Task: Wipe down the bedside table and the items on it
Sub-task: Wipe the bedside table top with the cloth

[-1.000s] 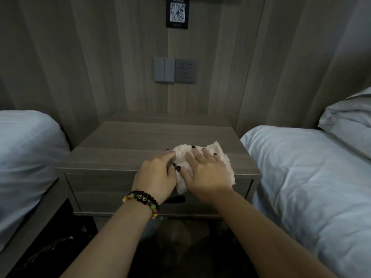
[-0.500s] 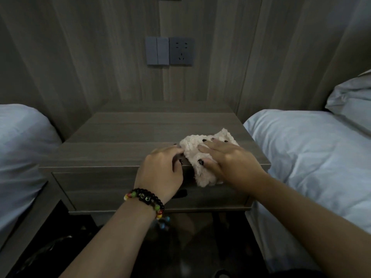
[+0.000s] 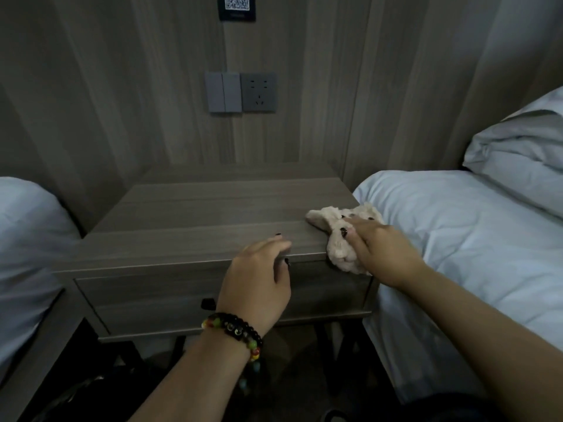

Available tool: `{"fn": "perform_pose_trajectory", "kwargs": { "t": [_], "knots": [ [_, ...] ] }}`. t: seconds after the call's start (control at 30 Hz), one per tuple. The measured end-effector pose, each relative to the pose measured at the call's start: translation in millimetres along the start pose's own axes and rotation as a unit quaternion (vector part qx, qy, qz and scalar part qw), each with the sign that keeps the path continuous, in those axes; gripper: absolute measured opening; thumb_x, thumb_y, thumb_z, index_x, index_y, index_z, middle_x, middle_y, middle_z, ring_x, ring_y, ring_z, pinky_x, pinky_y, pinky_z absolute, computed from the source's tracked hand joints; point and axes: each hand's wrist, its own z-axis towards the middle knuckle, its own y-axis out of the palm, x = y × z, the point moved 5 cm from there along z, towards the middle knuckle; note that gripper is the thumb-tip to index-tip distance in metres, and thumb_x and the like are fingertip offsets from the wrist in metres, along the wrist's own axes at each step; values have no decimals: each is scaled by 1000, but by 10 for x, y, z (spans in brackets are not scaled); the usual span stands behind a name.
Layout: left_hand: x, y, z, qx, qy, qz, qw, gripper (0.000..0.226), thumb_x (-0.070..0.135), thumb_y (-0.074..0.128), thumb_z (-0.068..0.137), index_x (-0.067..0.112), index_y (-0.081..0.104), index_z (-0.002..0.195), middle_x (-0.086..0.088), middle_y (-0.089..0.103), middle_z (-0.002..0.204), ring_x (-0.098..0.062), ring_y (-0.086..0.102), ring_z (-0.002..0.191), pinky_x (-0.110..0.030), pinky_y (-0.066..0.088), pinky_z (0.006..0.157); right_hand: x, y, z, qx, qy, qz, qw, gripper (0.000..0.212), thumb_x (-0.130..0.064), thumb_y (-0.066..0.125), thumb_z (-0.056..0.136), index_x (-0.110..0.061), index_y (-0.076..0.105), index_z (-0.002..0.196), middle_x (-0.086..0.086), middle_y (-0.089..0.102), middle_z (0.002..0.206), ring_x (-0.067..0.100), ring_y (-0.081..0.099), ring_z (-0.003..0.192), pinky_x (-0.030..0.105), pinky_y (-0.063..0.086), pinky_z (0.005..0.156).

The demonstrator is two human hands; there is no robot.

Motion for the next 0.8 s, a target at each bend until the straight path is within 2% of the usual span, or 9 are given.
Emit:
{"fn": "perform_pose_trajectory", "kwargs": {
  "t": [0.1, 0.23, 0.33, 0.4, 0.47, 0.57, 0.67, 0.73, 0.8],
  "knots": [
    [81, -5, -56, -7, 27, 12, 1000, 33, 20, 54, 93, 30, 60, 125, 16, 55, 133, 2, 46, 124, -9, 28, 100, 16, 45, 30, 6, 14, -5, 1000, 39, -35, 35, 101, -15, 64, 118, 5, 62, 128, 25, 56, 118, 32, 43, 93],
    [61, 7, -20, -4, 26, 11, 1000, 32, 23, 54, 93, 31, 61, 124, 16, 57, 129, 1, 47, 121, -13, 33, 100, -106, 109, -56, -9, -10, -15, 1000, 40, -34, 37, 100, -14, 57, 128, 8, 60, 130, 27, 51, 125, 38, 40, 103],
    [65, 77, 6, 1, 37, 37, 999, 29, 25, 52, 95, 28, 62, 122, 14, 59, 126, 0, 42, 126, -13, 27, 101, -122, 97, -62, -31, -39, -18, 999, 50, -41, 32, 96, -14, 55, 132, 6, 58, 134, 23, 47, 131, 34, 37, 107],
    [118, 160, 32, -13, 48, 88, 995, 22, 23, 56, 92, 24, 69, 110, 9, 65, 115, -7, 47, 124, -18, 33, 100, -99, 61, 68, -54, -14, 0, 998, 39, -35, 35, 100, -13, 62, 118, 7, 66, 117, 26, 57, 115, 31, 42, 88],
    [157, 229, 94, -24, 55, 122, 991, 8, 18, 70, 80, 20, 74, 87, 3, 70, 89, -15, 62, 98, -27, 50, 82, -104, 69, 282, -84, 7, 15, 996, 32, -28, 37, 102, -12, 63, 92, 7, 64, 91, 27, 60, 91, 29, 34, 71],
    [127, 285, 219, -8, 68, 116, 991, 8, 17, 79, 71, 18, 73, 76, 2, 63, 74, -17, 60, 73, -30, 51, 62, -102, 151, 681, -83, -2, 4, 997, 40, -26, 35, 102, -21, 44, 64, 13, 61, 81, 24, 53, 74, 30, 33, 68],
    [61, 243, 313, -10, 62, 109, 992, 29, 30, 72, 80, 21, 70, 107, 0, 64, 114, -19, 58, 106, -35, 48, 91, -16, 332, 1075, -92, 3, -8, 996, 43, -25, 32, 103, -24, 35, 60, 19, 64, 86, 24, 48, 71, 33, 35, 70],
    [-17, 222, 395, -16, 62, 116, 991, 53, 43, 66, 83, 29, 53, 133, 3, 40, 148, -16, 37, 134, -34, 29, 110, 45, 416, 1328, -88, 28, 1, 996, 42, -24, 31, 103, -19, 41, 62, 21, 64, 92, 27, 49, 74, 35, 39, 76],
    [-75, 224, 467, -40, 62, 117, 990, 70, 53, 59, 84, 36, 30, 146, 9, 16, 158, -10, 15, 142, -30, 12, 116, 118, 503, 1579, -92, 63, 9, 994, 39, -21, 29, 103, -6, 58, 81, 23, 64, 103, 34, 56, 87, 39, 43, 83]
  ]
}}
